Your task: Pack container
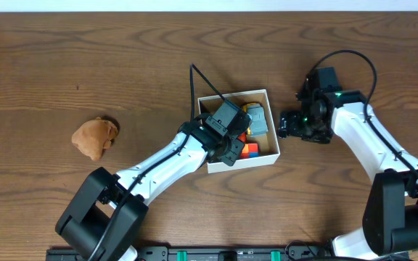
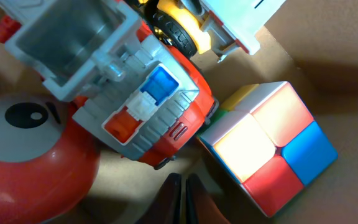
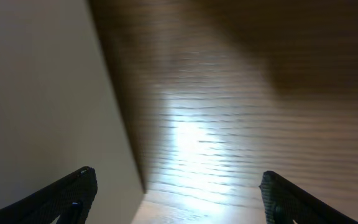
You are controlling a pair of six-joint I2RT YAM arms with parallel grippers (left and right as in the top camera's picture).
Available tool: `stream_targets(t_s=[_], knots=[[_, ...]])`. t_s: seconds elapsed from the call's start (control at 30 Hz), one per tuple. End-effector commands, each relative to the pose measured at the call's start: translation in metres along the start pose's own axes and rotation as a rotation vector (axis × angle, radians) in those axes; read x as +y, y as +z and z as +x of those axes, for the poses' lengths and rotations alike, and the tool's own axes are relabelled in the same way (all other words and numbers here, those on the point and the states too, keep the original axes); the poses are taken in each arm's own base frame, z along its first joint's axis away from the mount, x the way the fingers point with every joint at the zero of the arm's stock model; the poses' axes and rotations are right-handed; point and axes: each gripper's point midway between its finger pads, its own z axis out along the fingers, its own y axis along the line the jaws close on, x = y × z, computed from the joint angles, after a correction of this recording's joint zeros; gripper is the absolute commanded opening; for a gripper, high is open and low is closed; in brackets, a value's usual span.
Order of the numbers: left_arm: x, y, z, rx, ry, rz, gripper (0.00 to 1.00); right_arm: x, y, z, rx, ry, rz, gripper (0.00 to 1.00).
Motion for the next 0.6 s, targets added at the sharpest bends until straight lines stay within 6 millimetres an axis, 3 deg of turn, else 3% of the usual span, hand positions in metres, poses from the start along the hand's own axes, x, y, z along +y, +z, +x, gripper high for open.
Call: stream_targets(t_s=[0.0,0.57], knots=[[-0.007,0.004,0.001,0.016,0.027,0.042,0.06,0.015,0.005,0.005,0.018,-0.051,-0.042,0.88],[-0.038,-0.001,-0.024,-0.094,0.167,0.214,0.06,0.026,0.007,0.006,0.012,-0.083,-0.049,0.87]])
